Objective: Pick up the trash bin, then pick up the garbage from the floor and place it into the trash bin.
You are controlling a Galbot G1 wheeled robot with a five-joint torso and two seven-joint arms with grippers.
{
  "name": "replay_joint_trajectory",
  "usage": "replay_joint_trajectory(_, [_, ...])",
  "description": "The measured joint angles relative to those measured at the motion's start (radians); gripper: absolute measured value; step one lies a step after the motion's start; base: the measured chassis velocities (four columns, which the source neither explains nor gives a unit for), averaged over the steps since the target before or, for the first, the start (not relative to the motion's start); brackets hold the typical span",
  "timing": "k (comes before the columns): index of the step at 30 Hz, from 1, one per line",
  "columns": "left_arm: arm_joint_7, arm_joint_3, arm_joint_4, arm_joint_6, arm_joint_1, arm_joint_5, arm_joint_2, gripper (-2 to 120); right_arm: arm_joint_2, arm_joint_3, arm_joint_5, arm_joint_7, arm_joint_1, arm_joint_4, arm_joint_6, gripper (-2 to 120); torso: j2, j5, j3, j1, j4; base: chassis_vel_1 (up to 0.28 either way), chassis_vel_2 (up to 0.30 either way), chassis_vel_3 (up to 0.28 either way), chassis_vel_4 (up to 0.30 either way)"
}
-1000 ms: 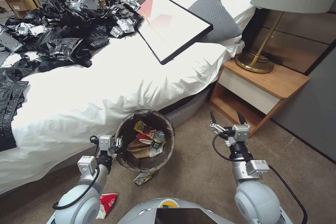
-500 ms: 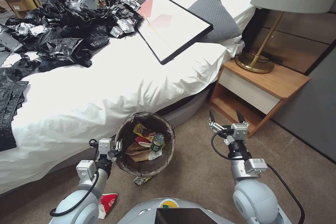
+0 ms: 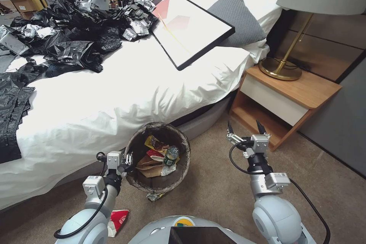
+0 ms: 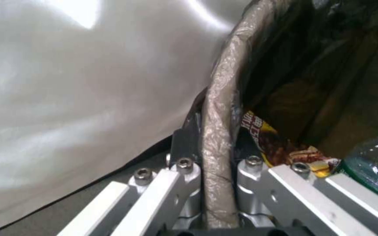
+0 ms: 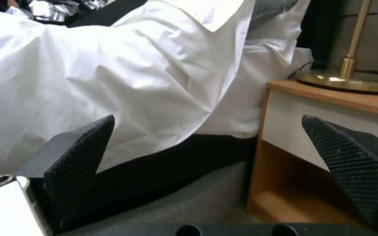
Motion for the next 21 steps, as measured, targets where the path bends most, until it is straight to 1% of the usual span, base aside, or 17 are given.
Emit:
replay_joint_trajectory(10, [0.0, 0.006, 0.004, -0.009, -0.006, 0.023, -0.008, 4, 0.003, 0.0, 0.007, 0.007, 0.0, 0.003, -0.016, 100, 0.0, 0.0, 0.0, 0.0, -0.0001, 0.004, -0.003, -0.005, 0.004])
replay_joint_trajectory(14, [-0.001, 0.006, 0.005, -0.009, -0.008, 0.023, -0.008, 4, 0.001, 0.001, 0.009, 0.008, 0.003, 0.003, -0.014, 100, 0.0, 0.0, 0.0, 0.0, 0.0, 0.075, -0.038, -0.079, 0.07])
replay_joint_trajectory(21, [-0.005, 0.006, 0.006, -0.009, -0.017, 0.019, -0.009, 4, 0.004, -0.001, 0.007, 0.007, 0.002, 0.003, -0.013, 100, 0.0, 0.0001, 0.0, 0.0, -0.0001, 0.081, -0.101, -0.086, 0.103])
